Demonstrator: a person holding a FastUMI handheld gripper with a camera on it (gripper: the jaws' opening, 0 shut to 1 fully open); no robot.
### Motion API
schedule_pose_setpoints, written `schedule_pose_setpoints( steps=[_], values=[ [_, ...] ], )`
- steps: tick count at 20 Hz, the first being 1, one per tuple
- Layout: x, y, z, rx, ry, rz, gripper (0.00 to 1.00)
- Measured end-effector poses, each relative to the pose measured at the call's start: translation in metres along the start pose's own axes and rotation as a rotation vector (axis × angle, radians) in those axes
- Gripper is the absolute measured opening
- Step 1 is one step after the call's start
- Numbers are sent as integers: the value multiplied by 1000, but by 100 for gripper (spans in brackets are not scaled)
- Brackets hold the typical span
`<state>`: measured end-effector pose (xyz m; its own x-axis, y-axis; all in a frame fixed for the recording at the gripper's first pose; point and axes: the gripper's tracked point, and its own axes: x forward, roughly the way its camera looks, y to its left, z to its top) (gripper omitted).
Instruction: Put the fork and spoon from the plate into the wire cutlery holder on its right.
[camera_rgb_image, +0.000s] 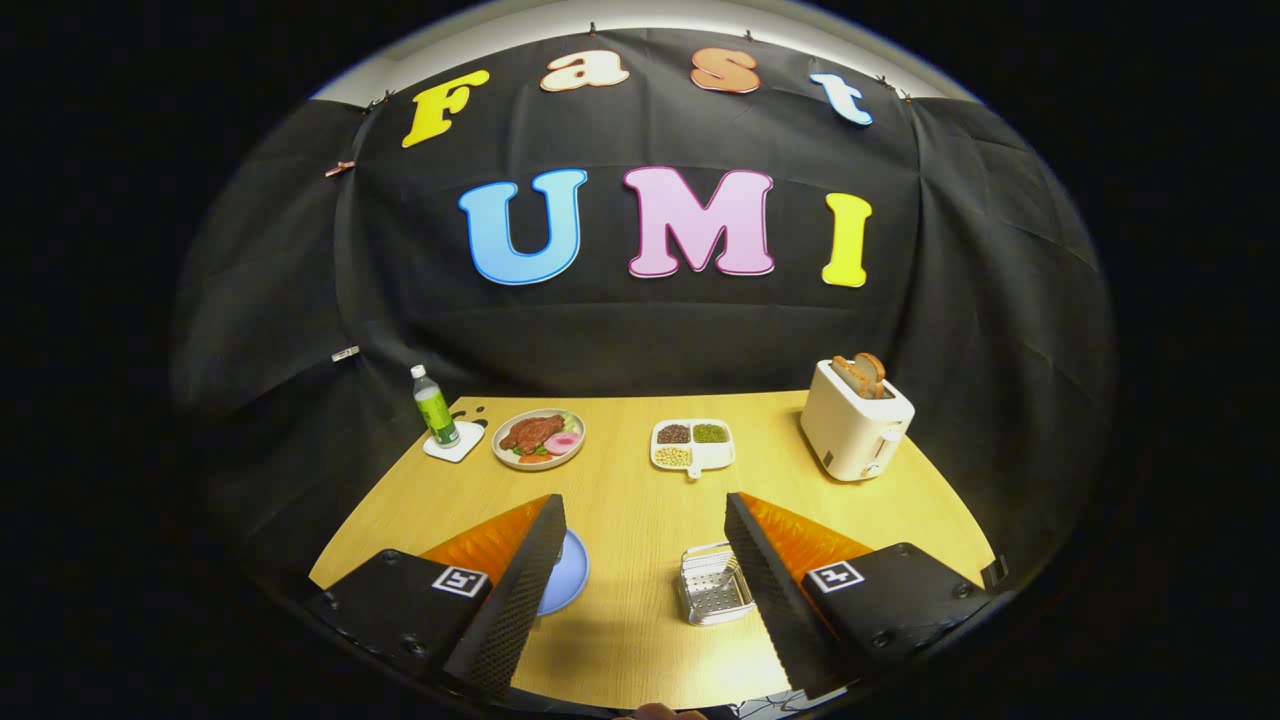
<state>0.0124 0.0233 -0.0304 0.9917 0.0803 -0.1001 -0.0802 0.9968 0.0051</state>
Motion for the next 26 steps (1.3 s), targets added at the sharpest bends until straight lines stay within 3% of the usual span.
schedule_pose_setpoints(
  steps=[10,18,21,23,26],
  values=[
    [57,93,-89,-87,278,216,100],
    [102,129,-172,-187,491,277,98],
    [111,133,-198,-199,561,270,86],
    [118,133,-212,-172,616,246,85],
    [126,133,-221,-145,664,211,62]
  ],
)
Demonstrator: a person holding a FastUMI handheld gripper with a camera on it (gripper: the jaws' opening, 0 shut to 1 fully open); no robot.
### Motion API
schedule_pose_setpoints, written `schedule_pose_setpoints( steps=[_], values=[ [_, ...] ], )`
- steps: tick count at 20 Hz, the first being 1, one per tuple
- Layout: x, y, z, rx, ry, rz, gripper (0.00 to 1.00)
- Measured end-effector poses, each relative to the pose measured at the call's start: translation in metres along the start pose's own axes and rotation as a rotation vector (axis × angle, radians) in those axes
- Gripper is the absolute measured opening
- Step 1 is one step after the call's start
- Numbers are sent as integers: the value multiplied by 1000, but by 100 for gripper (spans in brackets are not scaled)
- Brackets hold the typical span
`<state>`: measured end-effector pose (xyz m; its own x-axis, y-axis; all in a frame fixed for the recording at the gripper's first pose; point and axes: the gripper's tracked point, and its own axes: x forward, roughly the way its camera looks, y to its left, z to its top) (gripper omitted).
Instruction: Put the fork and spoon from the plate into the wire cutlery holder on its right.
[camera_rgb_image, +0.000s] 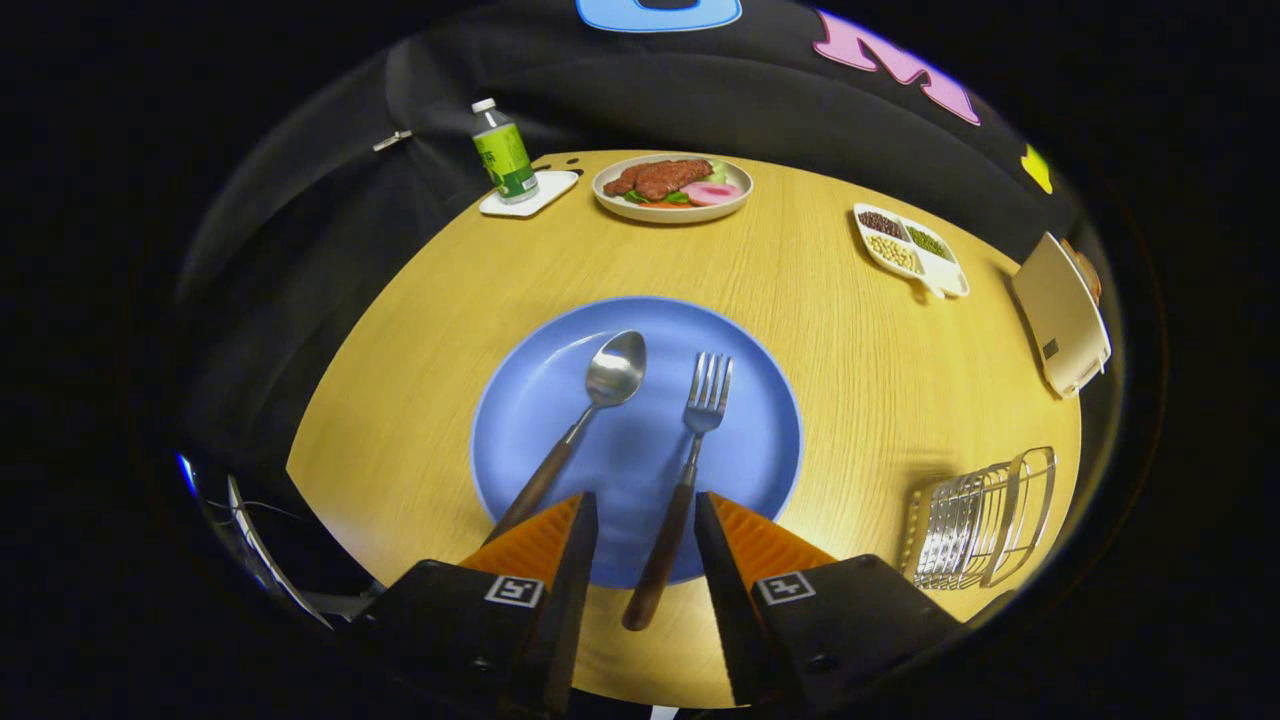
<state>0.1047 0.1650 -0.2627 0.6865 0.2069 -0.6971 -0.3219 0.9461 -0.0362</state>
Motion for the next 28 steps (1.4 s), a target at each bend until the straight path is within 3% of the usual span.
schedule_pose_setpoints(
  steps=[4,9,12,15,20,28],
  values=[
    [12,-5,-7,20,58,-25,63],
    [25,-4,-20,129,143,-17,27],
    [21,-6,-17,170,154,-14,16],
    [14,0,-8,177,131,63,10],
    [-24,-9,-1,201,84,182,10],
    [-116,-54,-6,134,58,233,7]
  ],
)
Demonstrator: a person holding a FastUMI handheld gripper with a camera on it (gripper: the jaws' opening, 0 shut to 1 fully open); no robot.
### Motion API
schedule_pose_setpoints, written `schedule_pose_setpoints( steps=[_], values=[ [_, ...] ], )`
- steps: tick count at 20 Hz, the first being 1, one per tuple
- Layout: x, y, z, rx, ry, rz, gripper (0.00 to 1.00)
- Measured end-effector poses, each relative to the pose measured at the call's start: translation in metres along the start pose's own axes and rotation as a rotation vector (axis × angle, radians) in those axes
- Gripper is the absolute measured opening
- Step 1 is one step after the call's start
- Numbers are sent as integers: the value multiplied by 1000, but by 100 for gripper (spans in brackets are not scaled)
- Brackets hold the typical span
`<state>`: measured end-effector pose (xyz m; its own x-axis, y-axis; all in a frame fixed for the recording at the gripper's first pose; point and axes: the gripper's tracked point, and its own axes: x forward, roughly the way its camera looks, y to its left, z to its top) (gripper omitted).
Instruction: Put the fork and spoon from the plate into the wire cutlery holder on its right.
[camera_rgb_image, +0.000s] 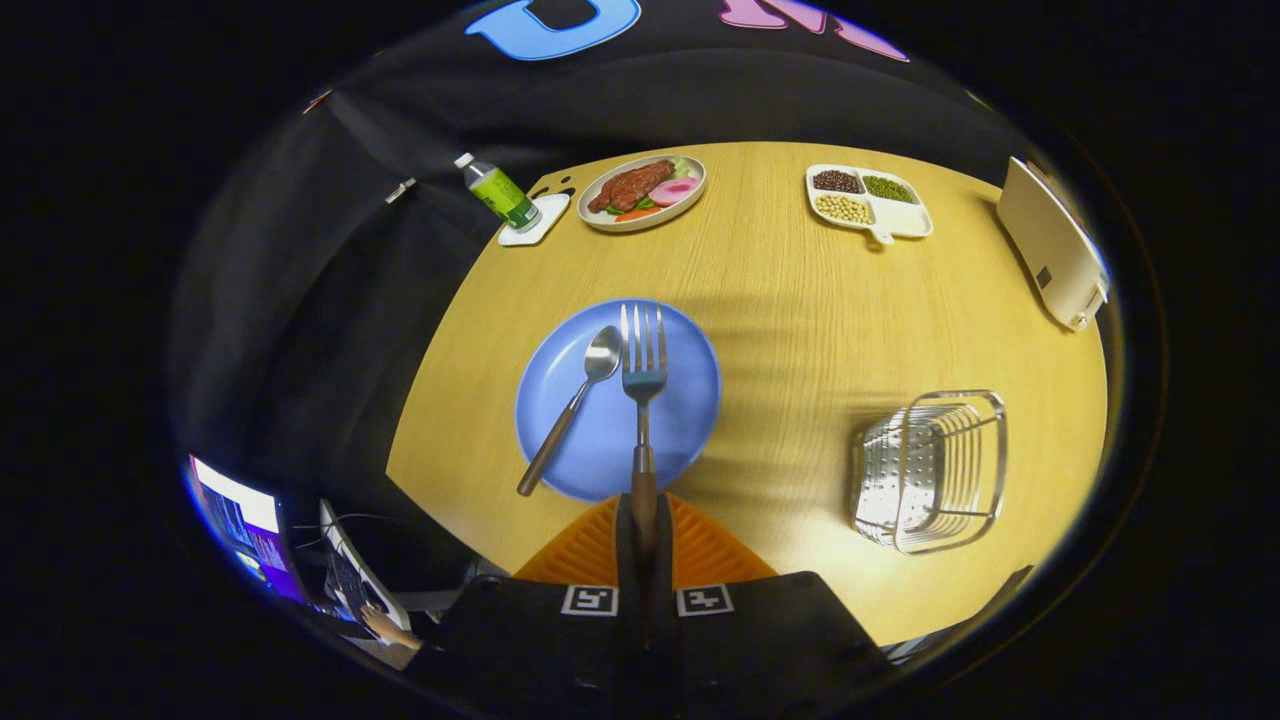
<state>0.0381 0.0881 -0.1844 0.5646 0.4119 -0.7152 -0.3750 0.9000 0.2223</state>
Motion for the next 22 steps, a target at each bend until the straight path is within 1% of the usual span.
schedule_pose_setpoints(
  steps=[3,7,10,16,22],
  values=[
    [-39,-21,-5,-46,53,-15,6],
    [-76,-63,-19,-141,166,-83,7],
    [-94,-93,-33,-164,281,-143,7],
    [-108,-132,-26,-165,435,-198,7],
    [-90,-160,-32,-206,604,-240,8]
  ],
)
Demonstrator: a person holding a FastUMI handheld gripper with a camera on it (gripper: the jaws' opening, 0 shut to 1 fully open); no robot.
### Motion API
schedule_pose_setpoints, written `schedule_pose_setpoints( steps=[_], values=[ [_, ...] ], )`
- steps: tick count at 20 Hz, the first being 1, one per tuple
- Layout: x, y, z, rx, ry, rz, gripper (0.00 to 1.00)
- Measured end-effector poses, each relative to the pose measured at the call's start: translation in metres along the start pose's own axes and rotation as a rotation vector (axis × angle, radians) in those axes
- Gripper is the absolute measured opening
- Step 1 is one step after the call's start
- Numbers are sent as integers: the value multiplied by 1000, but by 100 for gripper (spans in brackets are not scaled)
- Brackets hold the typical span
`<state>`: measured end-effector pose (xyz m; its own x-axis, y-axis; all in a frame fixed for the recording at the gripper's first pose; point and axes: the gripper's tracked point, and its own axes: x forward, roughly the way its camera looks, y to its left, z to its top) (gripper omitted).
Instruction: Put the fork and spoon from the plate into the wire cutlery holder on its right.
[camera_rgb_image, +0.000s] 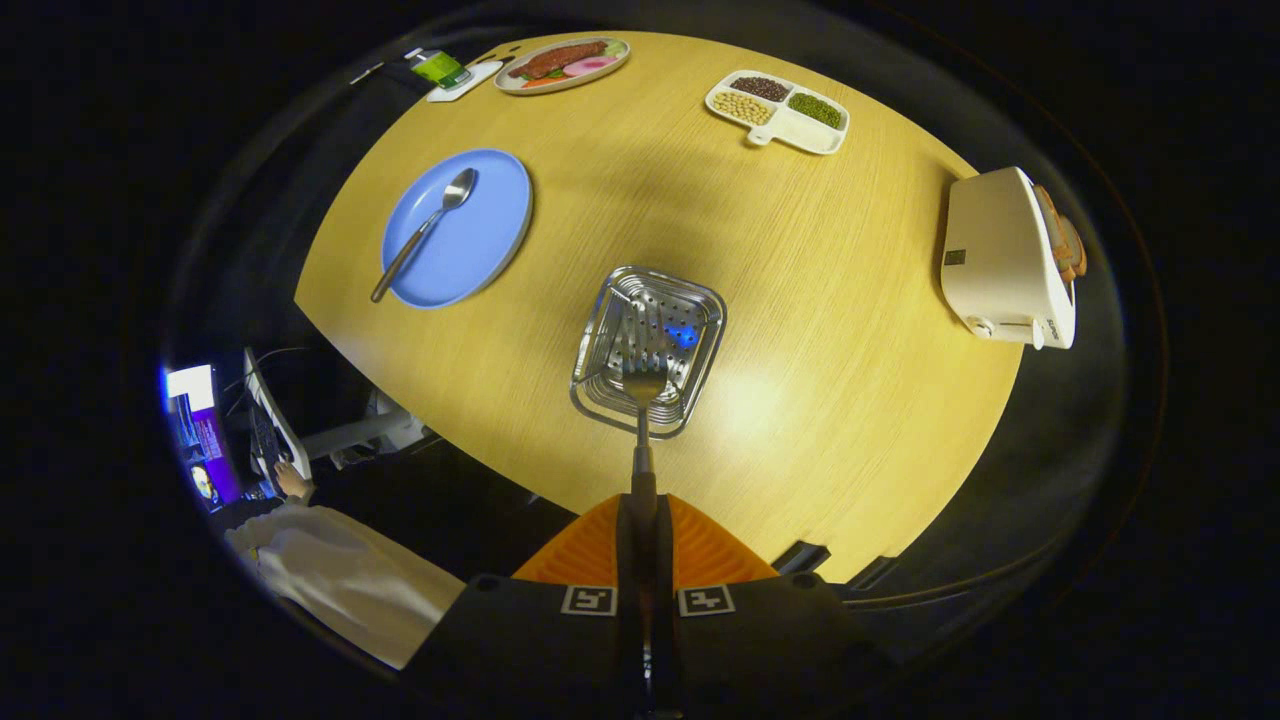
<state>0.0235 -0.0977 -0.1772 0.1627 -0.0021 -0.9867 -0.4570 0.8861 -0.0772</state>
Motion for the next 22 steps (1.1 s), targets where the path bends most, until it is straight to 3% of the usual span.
schedule_pose_setpoints(
  steps=[7,10,12,15,17,22],
  values=[
    [25,-10,17,39,115,-8,9],
    [27,-10,28,82,97,-2,17],
    [25,-10,37,89,50,4,34],
    [12,0,42,98,-44,38,87],
    [2,11,41,111,-104,71,97],
    [-24,31,47,144,-286,110,100]
  ],
)
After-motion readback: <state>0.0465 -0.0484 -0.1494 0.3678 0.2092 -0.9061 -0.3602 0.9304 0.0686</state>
